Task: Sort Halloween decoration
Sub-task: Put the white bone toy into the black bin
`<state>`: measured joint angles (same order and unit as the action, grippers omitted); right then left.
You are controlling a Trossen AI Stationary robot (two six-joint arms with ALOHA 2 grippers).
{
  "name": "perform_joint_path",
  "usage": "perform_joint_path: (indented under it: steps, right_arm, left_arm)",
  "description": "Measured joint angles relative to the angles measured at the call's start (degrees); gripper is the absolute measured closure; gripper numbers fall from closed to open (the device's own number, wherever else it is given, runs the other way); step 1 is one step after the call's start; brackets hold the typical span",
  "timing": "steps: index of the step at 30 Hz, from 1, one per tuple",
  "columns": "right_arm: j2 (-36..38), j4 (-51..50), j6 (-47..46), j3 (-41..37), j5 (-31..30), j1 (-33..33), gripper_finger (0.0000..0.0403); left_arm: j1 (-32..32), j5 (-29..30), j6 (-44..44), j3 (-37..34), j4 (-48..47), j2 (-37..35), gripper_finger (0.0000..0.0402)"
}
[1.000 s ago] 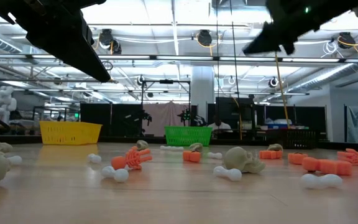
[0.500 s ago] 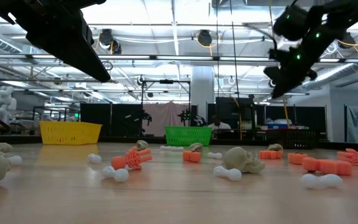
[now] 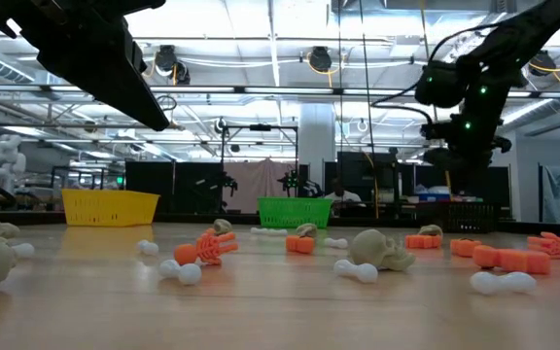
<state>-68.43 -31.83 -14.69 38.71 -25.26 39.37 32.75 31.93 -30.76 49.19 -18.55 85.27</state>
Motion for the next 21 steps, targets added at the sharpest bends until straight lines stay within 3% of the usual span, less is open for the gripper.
perform_joint_path:
  steps: [10,16,21]
  right_arm:
    - [-5.43,-0.12,-2.76,0.01,0.0,0.09,0.0383]
    - [-5.66,-0.47,-3.5,-0.01,0.25,0.36,0.0343]
    - [-1.56,-1.58,-3.26,-0.02,2.98,-0.16,0.0301]
  left_arm:
    - [0.0,-0.34,-0.02,-0.01,0.02,0.0,0.0395]
    - [0.0,-0.42,-0.04,0.0,0.02,0.0,0.0395]
    - [0.04,-0.62,0.01,-0.01,0.01,0.0,0.0395]
